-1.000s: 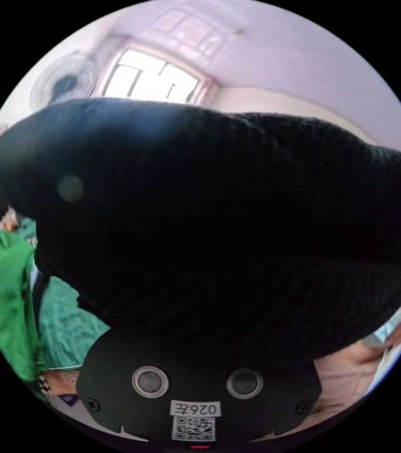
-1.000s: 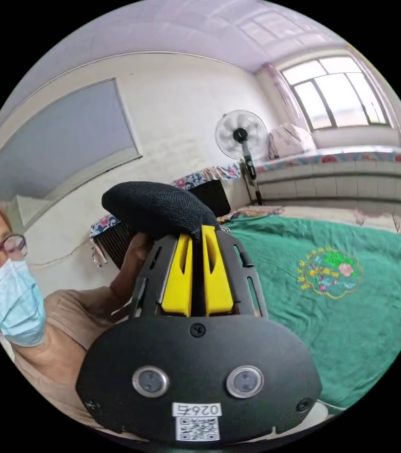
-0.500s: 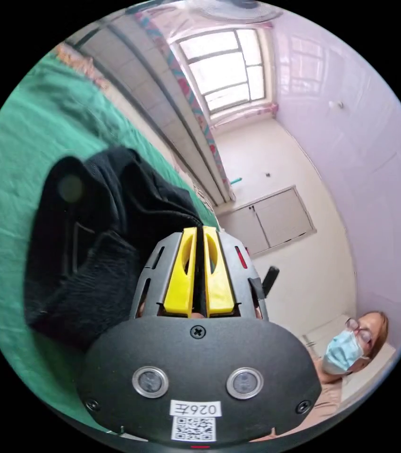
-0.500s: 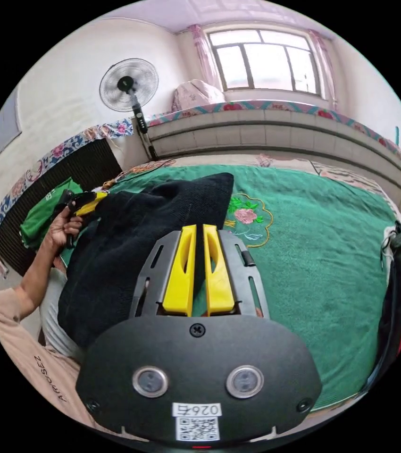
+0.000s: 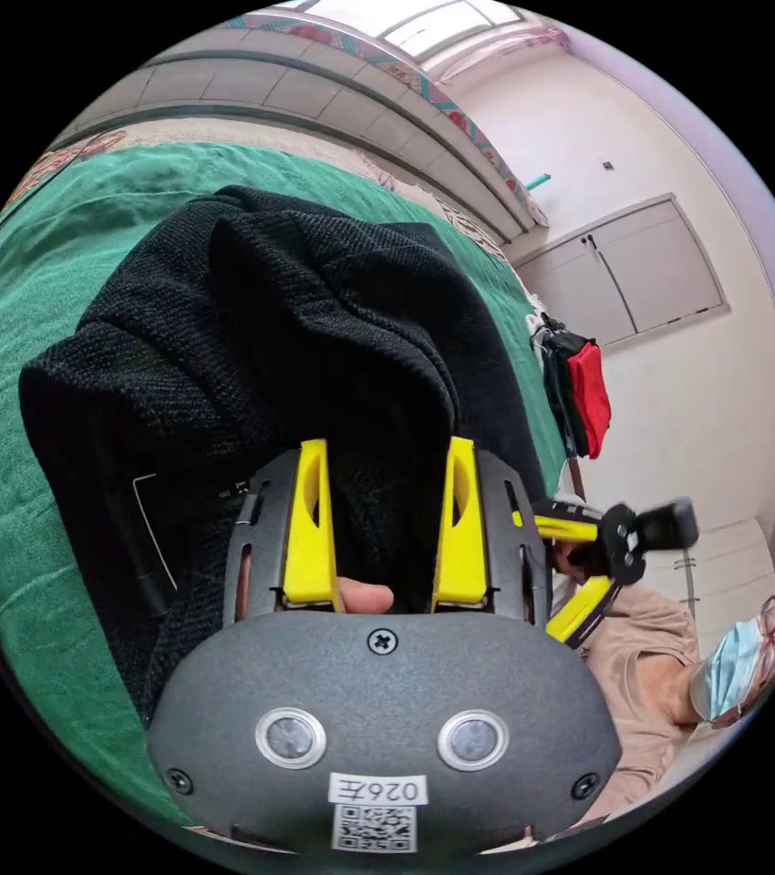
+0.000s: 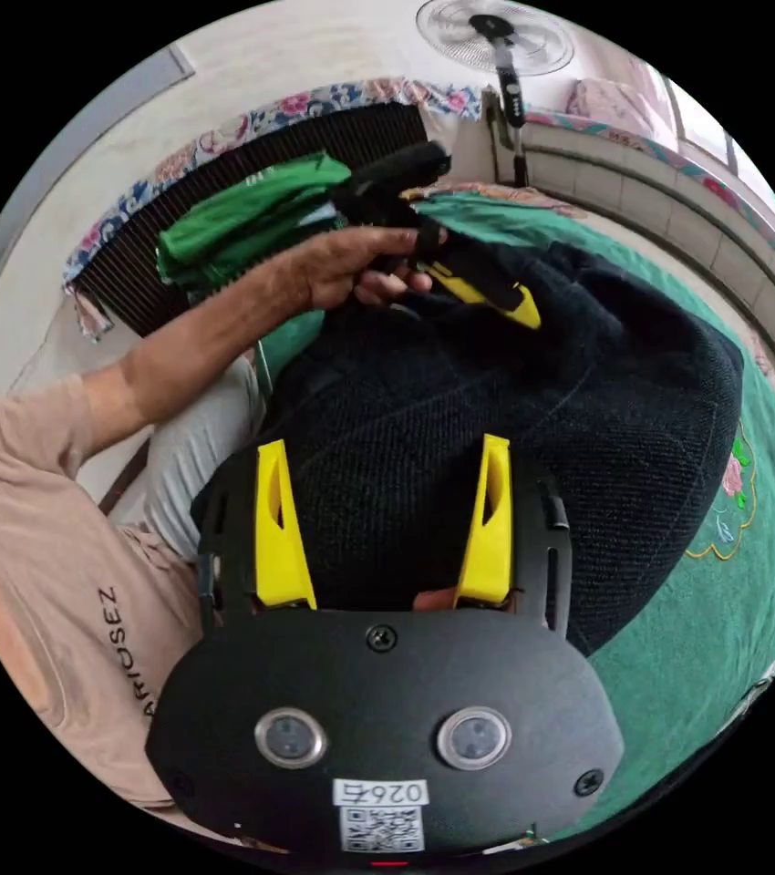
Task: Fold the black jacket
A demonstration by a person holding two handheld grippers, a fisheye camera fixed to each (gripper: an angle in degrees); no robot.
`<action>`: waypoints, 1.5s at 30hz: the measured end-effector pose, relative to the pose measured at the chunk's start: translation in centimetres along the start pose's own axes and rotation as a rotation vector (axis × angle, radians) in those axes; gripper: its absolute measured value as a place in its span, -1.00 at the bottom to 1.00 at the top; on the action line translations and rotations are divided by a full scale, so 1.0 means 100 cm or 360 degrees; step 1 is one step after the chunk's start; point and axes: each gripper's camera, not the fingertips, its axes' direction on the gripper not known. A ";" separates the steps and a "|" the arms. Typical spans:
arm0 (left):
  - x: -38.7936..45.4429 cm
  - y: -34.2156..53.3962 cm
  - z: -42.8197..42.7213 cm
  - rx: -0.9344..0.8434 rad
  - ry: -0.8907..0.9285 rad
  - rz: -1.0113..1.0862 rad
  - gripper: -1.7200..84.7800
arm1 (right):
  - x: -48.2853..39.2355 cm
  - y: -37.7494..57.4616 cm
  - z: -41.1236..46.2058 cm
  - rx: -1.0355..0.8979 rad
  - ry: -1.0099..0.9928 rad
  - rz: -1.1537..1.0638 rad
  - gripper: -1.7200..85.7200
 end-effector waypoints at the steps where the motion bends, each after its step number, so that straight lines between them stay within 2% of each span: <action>1: -0.003 -0.003 0.006 0.0026 0.0015 -0.0008 -0.63 | -0.009 0.002 0.015 -0.0050 0.0115 -0.0037 -0.46; 3: -0.007 -0.009 0.015 0.0006 0.0108 0.0007 -0.69 | -0.011 0.003 0.012 -0.0061 0.0114 -0.0036 -0.64; 4: -0.008 -0.011 0.017 0.0010 0.0181 0.0016 -0.75 | -0.007 0.006 -0.003 -0.0024 0.0000 -0.0045 -0.90; 7: 0.020 -0.018 0.010 0.0158 0.0243 0.0124 -0.79 | 0.021 0.040 -0.053 0.0227 -0.0090 0.0141 -0.96; 10: 0.078 -0.044 0.013 0.0243 0.0174 0.0304 -0.81 | 0.050 0.097 -0.123 0.0496 -0.0173 0.0302 -0.97; 13: 0.158 -0.089 0.037 0.0291 0.0137 0.0538 -0.81 | 0.068 0.160 -0.201 0.0695 0.0084 0.0448 -0.96; 15: 0.211 -0.122 0.062 0.0389 0.0290 0.0662 -0.80 | 0.073 0.206 -0.241 0.0844 0.0291 0.0605 -0.94; 16: 0.246 -0.145 0.089 0.0390 0.0424 0.0725 -0.77 | 0.073 0.242 -0.264 0.1043 0.0475 0.0782 -0.93; 19: 0.326 -0.197 0.191 -0.0083 0.0649 0.0884 -0.66 | 0.055 0.329 -0.301 0.1502 0.0962 0.1166 -0.93; 21: 0.354 -0.201 0.236 -0.0259 0.0742 0.0974 -0.72 | 0.043 0.358 -0.313 0.1615 0.1117 0.1267 -0.93; 22: 0.362 -0.198 0.247 -0.0281 0.0918 0.1023 -0.81 | 0.037 0.366 -0.318 0.1623 0.1129 0.1262 -0.93; 23: 0.362 -0.194 0.249 -0.0259 0.1067 0.1020 -0.81 | 0.034 0.365 -0.318 0.1593 0.1087 0.1218 -0.93; 25: 0.349 -0.186 0.237 -0.0165 0.1201 0.0992 -0.83 | 0.031 0.351 -0.312 0.1495 0.0991 0.1097 -0.94; 27: 0.322 -0.176 0.211 -0.0012 0.1161 0.0919 -0.85 | 0.027 0.326 -0.301 0.1338 0.0870 0.0920 -0.95; 30: 0.268 -0.145 0.157 0.0198 0.0795 0.0821 -0.86 | 0.016 0.278 -0.274 0.1019 0.0645 0.0649 -0.89; 32: 0.221 -0.110 0.120 0.0311 0.0372 0.0706 -0.81 | 0.000 0.245 -0.250 0.0825 0.0520 0.0510 -0.77; 33: 0.210 -0.101 0.115 0.0311 0.0251 0.0663 -0.80 | -0.003 0.237 -0.243 0.0757 0.0511 0.0499 -0.73; 35: 0.171 -0.066 0.106 0.0246 -0.0142 0.0474 -0.69 | -0.015 0.207 -0.208 0.0393 0.0618 0.0489 -0.65; 36: 0.164 -0.057 0.107 0.0218 -0.0192 0.0443 -0.67 | -0.016 0.201 -0.197 0.0266 0.0669 0.0498 -0.68; 37: 0.154 -0.039 0.111 0.0157 -0.0223 0.0423 -0.65 | -0.015 0.192 -0.171 -0.0080 0.0816 0.0523 -0.74; 38: 0.149 -0.023 0.118 0.0085 -0.0207 0.0424 -0.65 | -0.007 0.195 -0.145 -0.0476 0.1091 0.0598 -0.83; 39: 0.148 -0.016 0.122 0.0051 -0.0193 0.0425 -0.64 | -0.001 0.201 -0.139 -0.0621 0.1275 0.0681 -0.86; 40: 0.148 -0.004 0.129 -0.0012 -0.0154 0.0429 -0.64 | 0.008 0.219 -0.146 -0.0697 0.1619 0.0890 -0.93; 41: 0.151 0.006 0.134 -0.0059 -0.0102 0.0456 -0.63 | 0.008 0.240 -0.171 -0.0580 0.1733 0.1083 -0.94; 42: 0.154 0.011 0.135 -0.0068 -0.0081 0.0476 -0.63 | 0.007 0.251 -0.188 -0.0459 0.1650 0.1204 -0.95; 44: 0.164 0.023 0.141 -0.0104 -0.0094 0.0525 -0.62 | -0.018 0.301 -0.251 0.0319 0.1254 0.1452 -0.96; 45: 0.166 0.025 0.144 -0.0130 -0.0107 0.0534 -0.61 | -0.028 0.312 -0.261 0.0498 0.1201 0.1471 -0.95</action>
